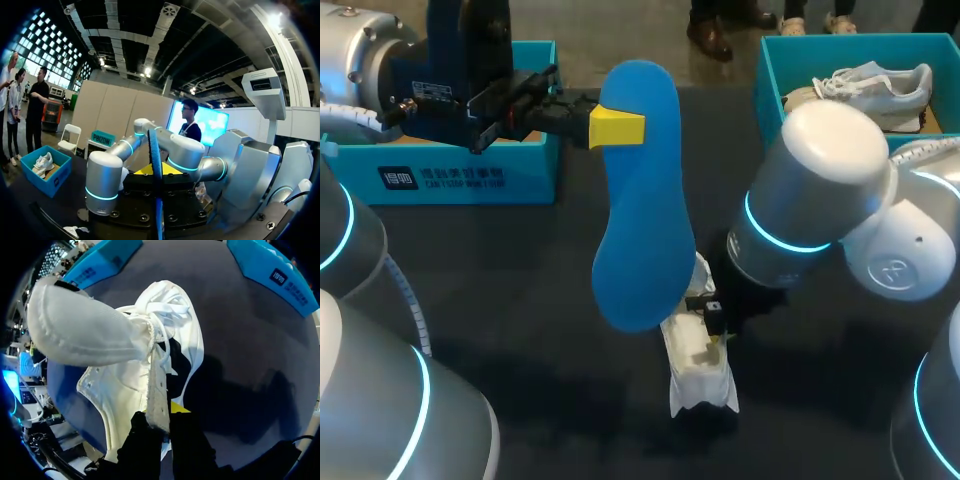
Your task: Take the shoe out of the shoebox, open the shoe tongue, remove and reinsert the insole, then place the shoe into the shoebox
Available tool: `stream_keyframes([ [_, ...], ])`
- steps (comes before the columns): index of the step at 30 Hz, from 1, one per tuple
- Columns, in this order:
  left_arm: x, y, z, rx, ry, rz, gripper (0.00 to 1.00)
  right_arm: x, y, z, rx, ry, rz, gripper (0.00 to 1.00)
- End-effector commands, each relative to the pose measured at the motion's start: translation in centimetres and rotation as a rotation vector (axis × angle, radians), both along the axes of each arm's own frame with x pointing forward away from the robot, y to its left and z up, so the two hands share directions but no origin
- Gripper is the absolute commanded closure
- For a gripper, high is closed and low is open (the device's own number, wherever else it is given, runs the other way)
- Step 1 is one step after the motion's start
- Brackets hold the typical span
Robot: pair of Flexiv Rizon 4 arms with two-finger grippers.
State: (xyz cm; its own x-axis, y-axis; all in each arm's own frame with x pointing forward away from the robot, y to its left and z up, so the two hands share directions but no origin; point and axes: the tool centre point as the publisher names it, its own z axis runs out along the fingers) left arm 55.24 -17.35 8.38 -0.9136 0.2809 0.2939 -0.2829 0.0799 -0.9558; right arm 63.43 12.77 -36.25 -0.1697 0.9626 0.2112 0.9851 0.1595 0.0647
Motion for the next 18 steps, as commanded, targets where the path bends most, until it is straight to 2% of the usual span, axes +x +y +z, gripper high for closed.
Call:
stream_keyframes([
  [1, 0.1, -0.1, 0.0, 0.002, 0.000, -0.003, 1.00, 0.1, -0.3, -1.2, 0.048, 0.001, 0.010, 1.00],
  [8, 0.1, -0.1, 0.0, 0.002, 0.000, -0.003, 1.00, 0.3, -0.3, -2.0, 0.062, 0.003, 0.015, 1.00],
  [9, 0.1, -0.1, 0.0, 0.002, 0.000, -0.003, 1.00, 0.3, -0.3, -2.0, 0.064, 0.001, 0.014, 0.87],
  [10, 0.1, -0.1, 0.0, 0.002, 0.000, -0.003, 1.00, 0.3, -0.3, -2.0, 0.064, 0.001, 0.014, 0.50],
  [11, 0.1, -0.1, 0.0, 0.002, 0.000, -0.003, 1.00, 0.3, -0.4, -1.9, 0.063, -0.001, 0.014, 0.25],
  [13, 0.1, -0.1, 0.0, 0.002, 0.000, -0.003, 1.00, 0.4, -0.5, -1.7, 0.057, -0.002, 0.015, 0.00],
  [18, 0.1, -0.1, 0.0, 0.002, 0.000, -0.003, 1.00, 0.5, -0.7, -0.5, 0.043, -0.023, 0.024, 0.00],
])
